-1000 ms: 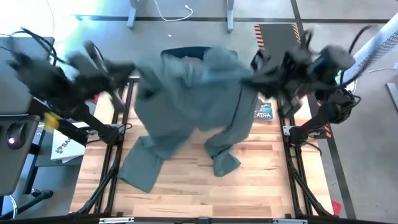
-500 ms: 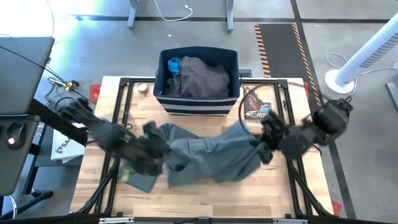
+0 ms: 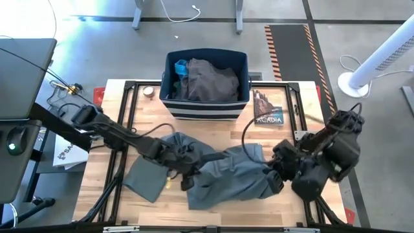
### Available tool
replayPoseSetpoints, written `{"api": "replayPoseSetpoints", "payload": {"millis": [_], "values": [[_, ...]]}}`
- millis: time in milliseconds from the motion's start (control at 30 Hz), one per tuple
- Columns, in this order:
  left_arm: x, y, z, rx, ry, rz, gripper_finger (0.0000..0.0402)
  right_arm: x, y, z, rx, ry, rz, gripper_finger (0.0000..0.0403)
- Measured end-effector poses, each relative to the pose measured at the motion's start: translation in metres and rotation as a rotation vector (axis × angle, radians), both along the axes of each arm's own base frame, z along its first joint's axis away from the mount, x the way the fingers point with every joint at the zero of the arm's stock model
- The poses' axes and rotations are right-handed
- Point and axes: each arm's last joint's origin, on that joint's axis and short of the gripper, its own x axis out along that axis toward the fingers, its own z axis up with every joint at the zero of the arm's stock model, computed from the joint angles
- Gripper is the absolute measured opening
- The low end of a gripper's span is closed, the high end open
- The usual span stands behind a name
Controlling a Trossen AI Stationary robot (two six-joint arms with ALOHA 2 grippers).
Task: Sort clothes
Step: Fold the blue pants
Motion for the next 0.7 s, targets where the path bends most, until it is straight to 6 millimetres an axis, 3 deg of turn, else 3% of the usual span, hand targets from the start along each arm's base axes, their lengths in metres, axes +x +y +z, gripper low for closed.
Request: {"api": "replayPoseSetpoints", "payload": {"millis": [67, 333, 500, 700], "values": [[0.007, 0.001, -0.012, -0.005, 0.015, 0.011, 0.0015, -0.004, 0.007, -0.015, 0.007, 0.046, -0.033, 0.0000], [0.018, -0.002, -0.017, 0.010, -0.044, 0.020, 0.0048, -0.028, 0.019, -0.060, 0.069, 0.098, -0.184, 0.0000], [0.018, -0.001, -0.007, 0.041, -0.122, 0.103, 0.0041, -0.034, 0.024, -0.077, 0.113, 0.085, -0.211, 0.0000], [0.022, -0.004, 0.001, 0.021, -0.202, 0.023, 0.0040, -0.032, 0.027, -0.083, 0.121, 0.080, -0.207, 0.0000]]}}
